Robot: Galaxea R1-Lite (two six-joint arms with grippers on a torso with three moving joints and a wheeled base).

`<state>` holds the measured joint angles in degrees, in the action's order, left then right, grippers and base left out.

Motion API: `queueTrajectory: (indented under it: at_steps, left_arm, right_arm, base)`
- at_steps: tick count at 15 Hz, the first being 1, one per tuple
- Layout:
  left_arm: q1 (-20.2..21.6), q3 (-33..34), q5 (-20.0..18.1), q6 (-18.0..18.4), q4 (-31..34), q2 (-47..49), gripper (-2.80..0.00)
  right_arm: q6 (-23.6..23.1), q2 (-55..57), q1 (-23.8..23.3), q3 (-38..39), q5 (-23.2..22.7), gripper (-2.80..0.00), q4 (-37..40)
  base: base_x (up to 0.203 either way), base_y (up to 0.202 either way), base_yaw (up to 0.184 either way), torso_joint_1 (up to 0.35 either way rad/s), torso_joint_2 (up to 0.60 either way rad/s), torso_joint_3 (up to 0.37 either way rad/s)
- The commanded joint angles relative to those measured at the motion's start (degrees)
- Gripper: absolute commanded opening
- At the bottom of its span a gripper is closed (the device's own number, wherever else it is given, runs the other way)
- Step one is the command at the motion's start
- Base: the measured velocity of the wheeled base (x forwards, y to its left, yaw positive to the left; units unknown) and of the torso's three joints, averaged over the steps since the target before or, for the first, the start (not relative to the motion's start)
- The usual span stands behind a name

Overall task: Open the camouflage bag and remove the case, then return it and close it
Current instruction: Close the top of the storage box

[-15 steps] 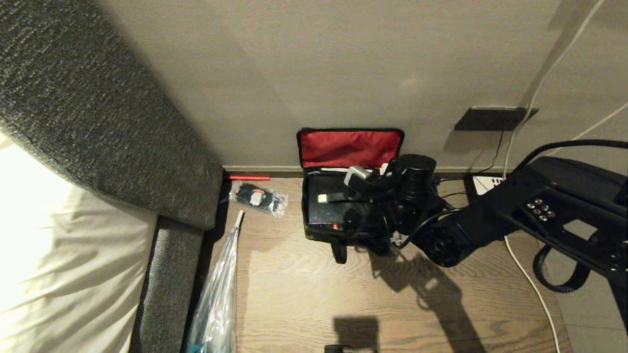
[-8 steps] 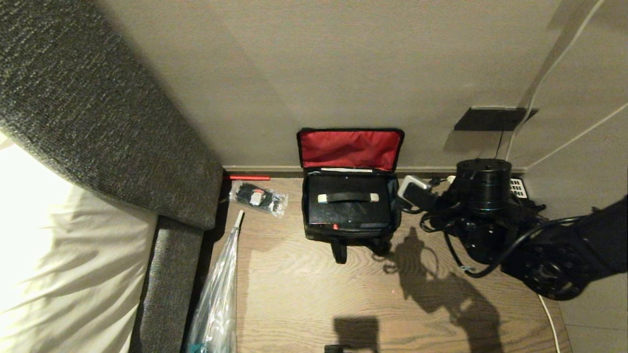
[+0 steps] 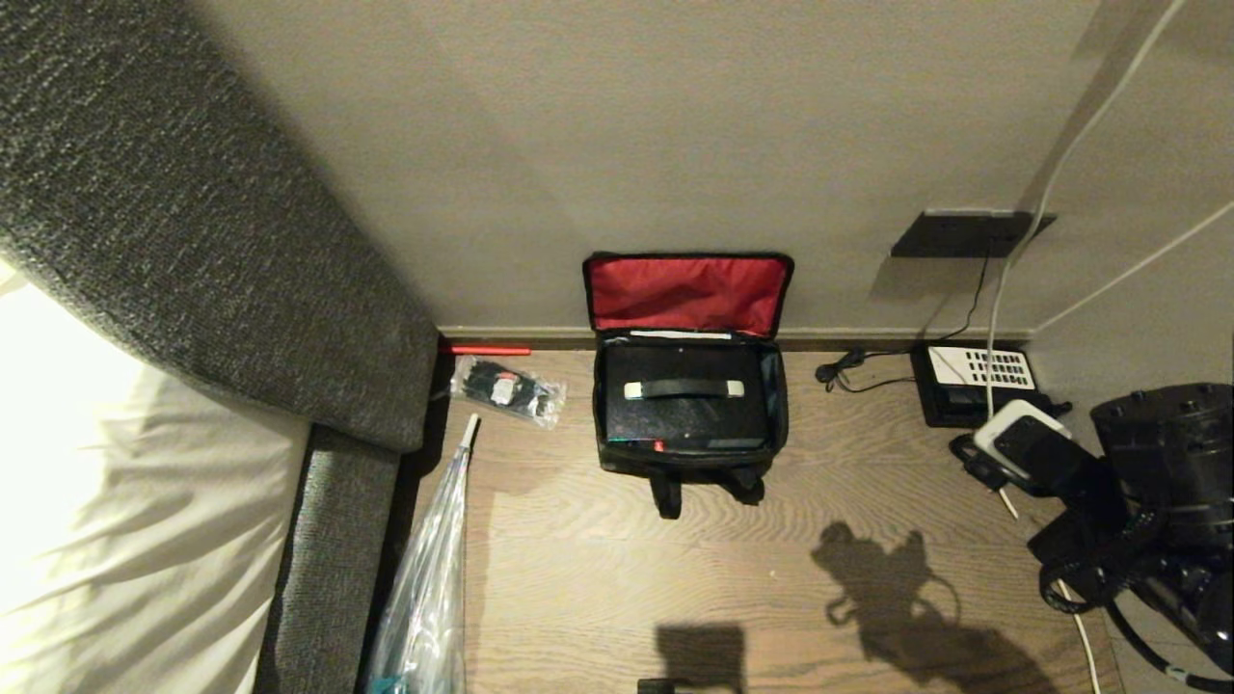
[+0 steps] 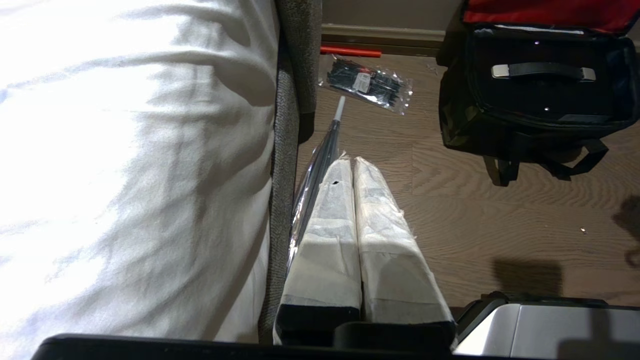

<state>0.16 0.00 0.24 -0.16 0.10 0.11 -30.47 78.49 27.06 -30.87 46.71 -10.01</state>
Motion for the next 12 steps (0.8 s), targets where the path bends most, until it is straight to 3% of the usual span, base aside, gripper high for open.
queueTrajectory:
  at_steps: [1,4,10,12]
  left_arm:
    - [0.0,0.0,0.0,0.0,0.0,0.0,-2.80]
    - [0.0,0.0,0.0,0.0,0.0,0.0,-2.80]
    - [0.0,0.0,0.0,0.0,0.0,0.0,-2.80]
    - [0.0,0.0,0.0,0.0,0.0,0.0,-2.80]
  right_arm:
    - [5.4,-9.8,-0.1,1.0,0.4,-2.80,10.4]
    - [13.6,-19.3,-0.6,1.9,0.7,-2.80,24.4]
    - [15.4,-30.0,-1.0,3.9,-0.2,-2.80,30.4]
    - [15.6,-33.7,-3.6,4.4,-2.6,-2.80,32.1]
  base:
    - [0.000,0.000,0.000,0.000,0.00,0.000]
    - [0.000,0.000,0.000,0.000,0.00,0.000]
    - [0.000,0.000,0.000,0.000,0.00,0.000]
    - [0.000,0.000,0.000,0.000,0.00,0.000]
